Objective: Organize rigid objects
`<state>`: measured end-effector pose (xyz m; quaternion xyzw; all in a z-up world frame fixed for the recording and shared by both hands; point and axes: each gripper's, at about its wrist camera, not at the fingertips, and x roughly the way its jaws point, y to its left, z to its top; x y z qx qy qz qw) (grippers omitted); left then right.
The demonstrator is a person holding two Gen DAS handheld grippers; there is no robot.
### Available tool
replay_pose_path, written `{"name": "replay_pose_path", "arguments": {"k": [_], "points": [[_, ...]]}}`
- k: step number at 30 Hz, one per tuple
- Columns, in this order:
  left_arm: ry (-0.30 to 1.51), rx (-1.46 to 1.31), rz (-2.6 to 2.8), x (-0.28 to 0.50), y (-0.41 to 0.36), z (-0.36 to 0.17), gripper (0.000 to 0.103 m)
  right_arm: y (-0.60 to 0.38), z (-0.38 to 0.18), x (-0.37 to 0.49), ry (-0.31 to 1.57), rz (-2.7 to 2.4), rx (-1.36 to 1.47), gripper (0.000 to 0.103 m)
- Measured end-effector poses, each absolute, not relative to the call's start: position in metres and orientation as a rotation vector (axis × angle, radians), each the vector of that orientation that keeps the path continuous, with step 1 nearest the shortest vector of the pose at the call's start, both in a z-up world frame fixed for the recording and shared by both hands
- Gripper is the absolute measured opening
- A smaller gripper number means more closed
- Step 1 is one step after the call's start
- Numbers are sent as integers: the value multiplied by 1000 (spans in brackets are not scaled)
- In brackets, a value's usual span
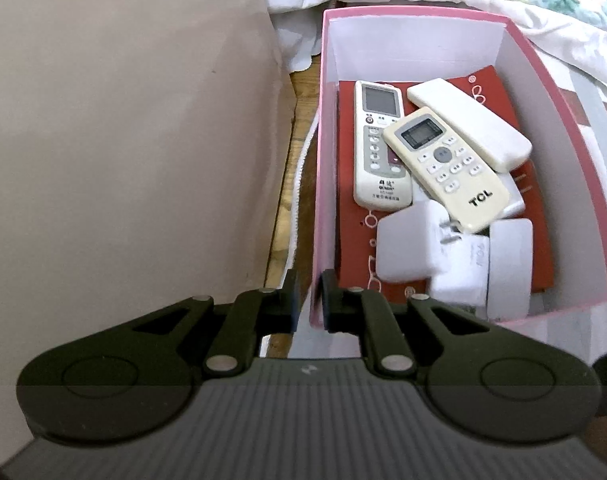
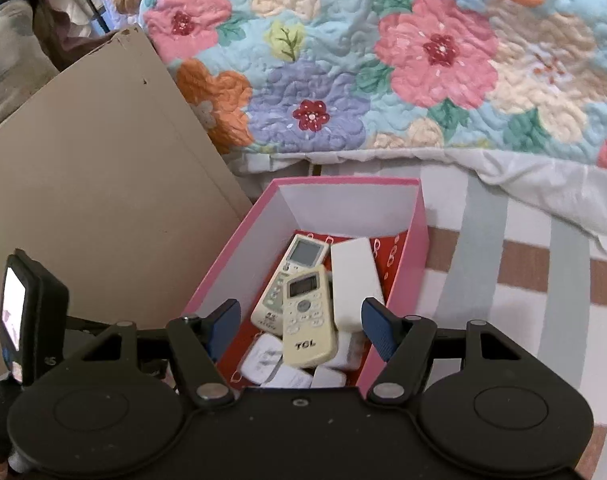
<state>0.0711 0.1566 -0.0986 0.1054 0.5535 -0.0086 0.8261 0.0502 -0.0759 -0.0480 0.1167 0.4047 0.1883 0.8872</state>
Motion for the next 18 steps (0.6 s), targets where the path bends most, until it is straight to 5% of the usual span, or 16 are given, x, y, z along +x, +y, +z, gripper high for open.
{"name": "replay_pose_path", "arguments": {"k": [2, 4, 9, 18], "points": [[1175, 206, -18, 67, 158, -90, 19, -75, -45, 45, 842, 377, 227, 72], [1181, 162, -18, 63, 161, -80, 38, -76, -41, 39, 837, 362, 222, 72], [1164, 135, -30, 51, 159, -59, 44, -83, -33, 29, 864, 323, 221, 72], [1119, 152, -60, 30, 141, -25, 74, -98, -16, 7, 916, 230, 195, 75]]}}
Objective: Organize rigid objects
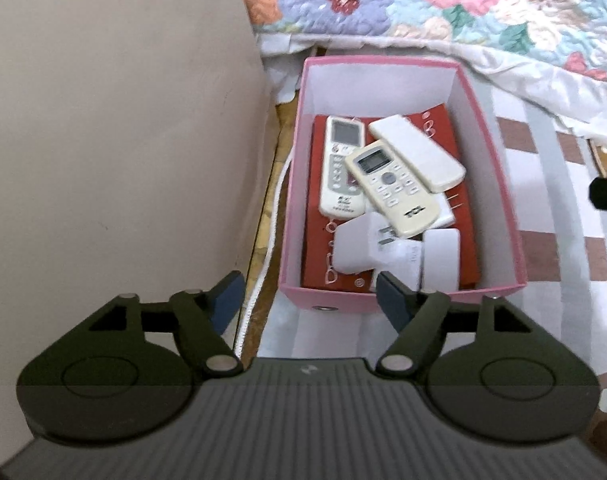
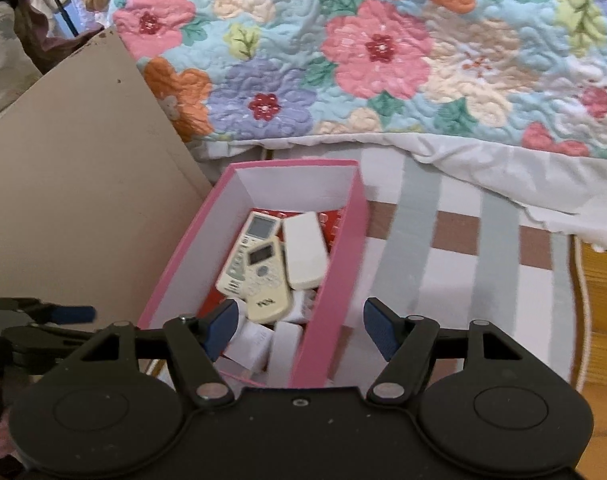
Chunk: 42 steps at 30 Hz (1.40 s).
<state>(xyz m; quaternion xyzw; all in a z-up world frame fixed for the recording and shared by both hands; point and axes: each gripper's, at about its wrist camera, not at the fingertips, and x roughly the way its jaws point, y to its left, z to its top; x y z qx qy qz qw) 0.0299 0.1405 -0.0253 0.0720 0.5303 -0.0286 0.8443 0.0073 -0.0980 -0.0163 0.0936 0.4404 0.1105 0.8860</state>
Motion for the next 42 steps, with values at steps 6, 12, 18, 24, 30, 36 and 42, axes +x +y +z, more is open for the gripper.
{"name": "replay_pose_path", "arguments": {"k": [6, 12, 18, 24, 30, 36, 42], "points": [[1096, 148, -102, 17, 125, -7, 86, -109, -3, -3, 947, 161, 180, 76], [1106, 139, -151, 4, 105, 3, 91, -119, 8, -22, 971, 107, 146, 77], [1093, 102, -195, -12, 97, 12, 91, -128, 23, -39, 959, 100, 150, 79], [1090, 103, -158, -15, 99, 16, 97, -129, 24, -47, 971, 50, 125, 89], [1093, 106, -182, -17, 96, 14, 97, -135, 4, -54, 1064, -75, 111, 98], [1151, 139, -153, -14, 89, 5, 97, -159, -5, -67, 1045, -46, 232, 98], [1155, 136, -162, -19, 85, 6, 97, -151, 5, -70, 1032, -67, 156, 98]]}}
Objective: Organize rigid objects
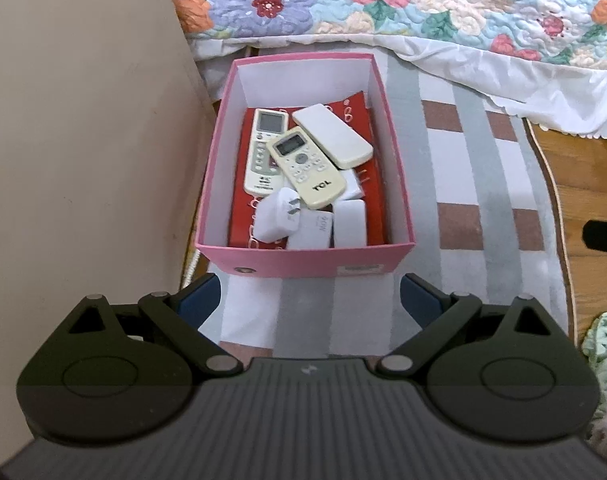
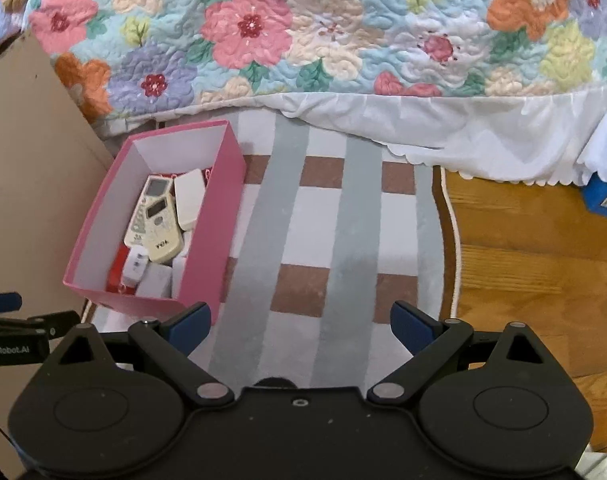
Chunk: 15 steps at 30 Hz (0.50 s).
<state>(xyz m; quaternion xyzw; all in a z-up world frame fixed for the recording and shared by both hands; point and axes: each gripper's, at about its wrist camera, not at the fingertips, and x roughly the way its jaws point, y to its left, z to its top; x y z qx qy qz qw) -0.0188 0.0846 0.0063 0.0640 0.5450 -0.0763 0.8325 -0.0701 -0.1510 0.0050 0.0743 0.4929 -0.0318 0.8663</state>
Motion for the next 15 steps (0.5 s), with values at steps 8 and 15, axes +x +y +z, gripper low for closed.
{"name": "replay_pose_path", "arguments": {"k": [8, 15], "points": [[1172, 147, -159, -20, 82, 0, 97, -132, 6, -71, 1033, -59, 82, 99], [1180, 146, -163, -20, 85, -2, 97, -133, 1, -69, 1056, -78, 107, 102]]}}
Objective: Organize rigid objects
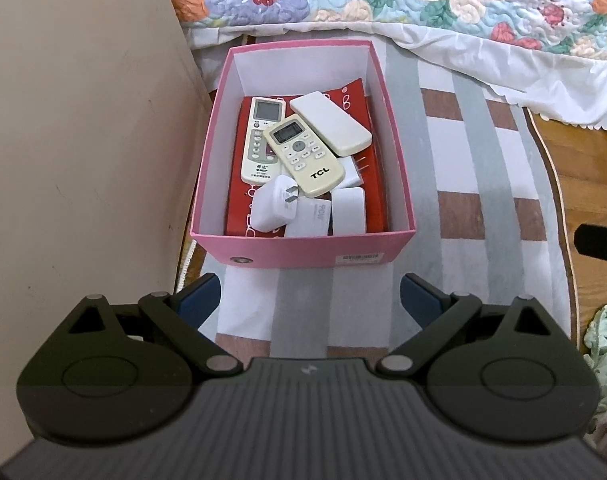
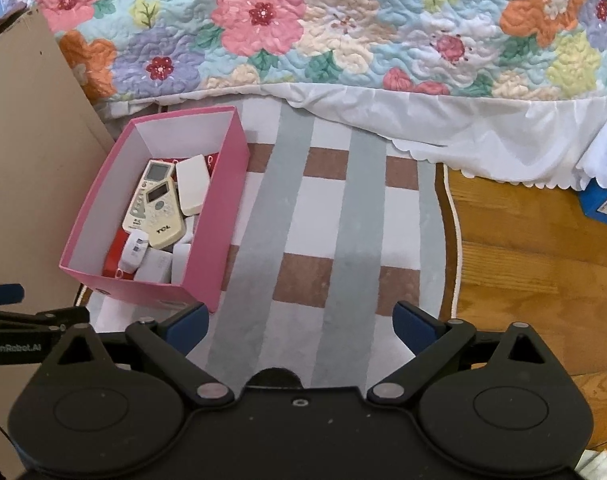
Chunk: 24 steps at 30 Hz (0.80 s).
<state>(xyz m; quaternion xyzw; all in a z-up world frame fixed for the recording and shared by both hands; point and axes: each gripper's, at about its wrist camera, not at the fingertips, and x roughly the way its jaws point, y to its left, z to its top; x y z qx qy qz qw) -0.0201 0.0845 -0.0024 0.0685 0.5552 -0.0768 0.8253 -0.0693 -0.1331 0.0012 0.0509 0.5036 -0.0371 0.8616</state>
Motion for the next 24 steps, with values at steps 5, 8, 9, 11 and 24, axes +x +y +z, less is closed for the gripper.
{"name": "replay_pose_path", "arguments": {"k": [5, 8, 9, 11, 24], "points": [[1188, 149, -156, -19, 84, -5, 97, -134, -2, -70, 1089, -66, 146, 103], [1189, 157, -154, -19, 83, -6, 97, -135, -6, -70, 1119, -56, 172, 103], [1190, 159, -154, -19, 82, -6, 97, -134, -7, -70, 1122, -58, 170, 103], [1191, 159, -152, -19, 82, -7, 97, -132, -8, -70, 1120, -71, 152, 103], [1202, 161, -139, -17, 82, -11, 97, -129, -3, -71, 1116, -97, 94, 103]]}}
